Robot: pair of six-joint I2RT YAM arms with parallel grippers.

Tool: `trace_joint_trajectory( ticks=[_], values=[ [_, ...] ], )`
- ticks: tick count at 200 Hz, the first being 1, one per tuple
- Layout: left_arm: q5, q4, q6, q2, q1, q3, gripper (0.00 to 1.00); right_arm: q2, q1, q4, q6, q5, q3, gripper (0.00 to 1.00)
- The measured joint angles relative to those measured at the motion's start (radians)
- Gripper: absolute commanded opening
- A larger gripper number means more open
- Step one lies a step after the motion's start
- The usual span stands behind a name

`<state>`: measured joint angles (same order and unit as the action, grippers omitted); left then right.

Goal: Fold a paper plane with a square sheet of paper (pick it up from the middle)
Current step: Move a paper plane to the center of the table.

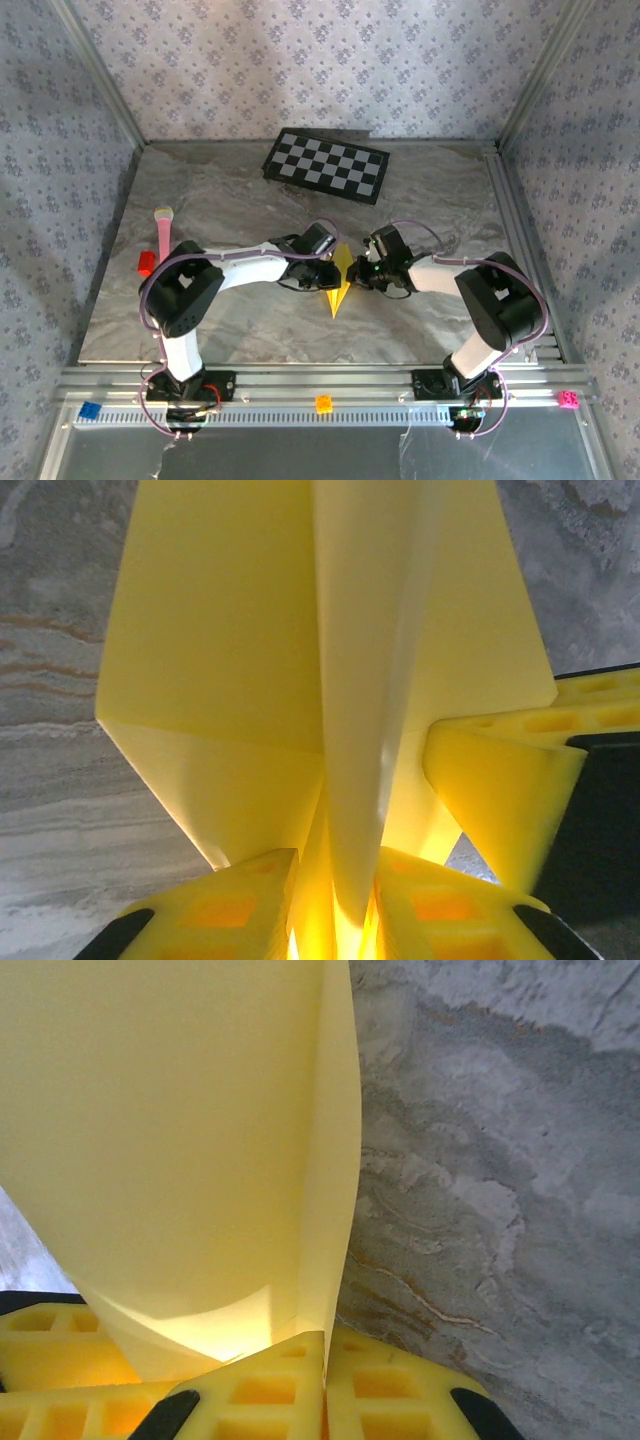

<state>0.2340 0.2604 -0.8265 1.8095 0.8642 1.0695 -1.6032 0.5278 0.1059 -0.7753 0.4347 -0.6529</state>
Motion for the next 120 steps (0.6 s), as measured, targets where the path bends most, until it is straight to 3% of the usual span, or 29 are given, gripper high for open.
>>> trace_joint_trajectory(
  ticks=[120],
  values=[
    [-0.012, 0.060, 0.026, 0.063, 0.015, 0.067, 0.16, 0.000, -0.005, 0.000, -0.003, 0.007, 0.001, 0.09]
  ],
)
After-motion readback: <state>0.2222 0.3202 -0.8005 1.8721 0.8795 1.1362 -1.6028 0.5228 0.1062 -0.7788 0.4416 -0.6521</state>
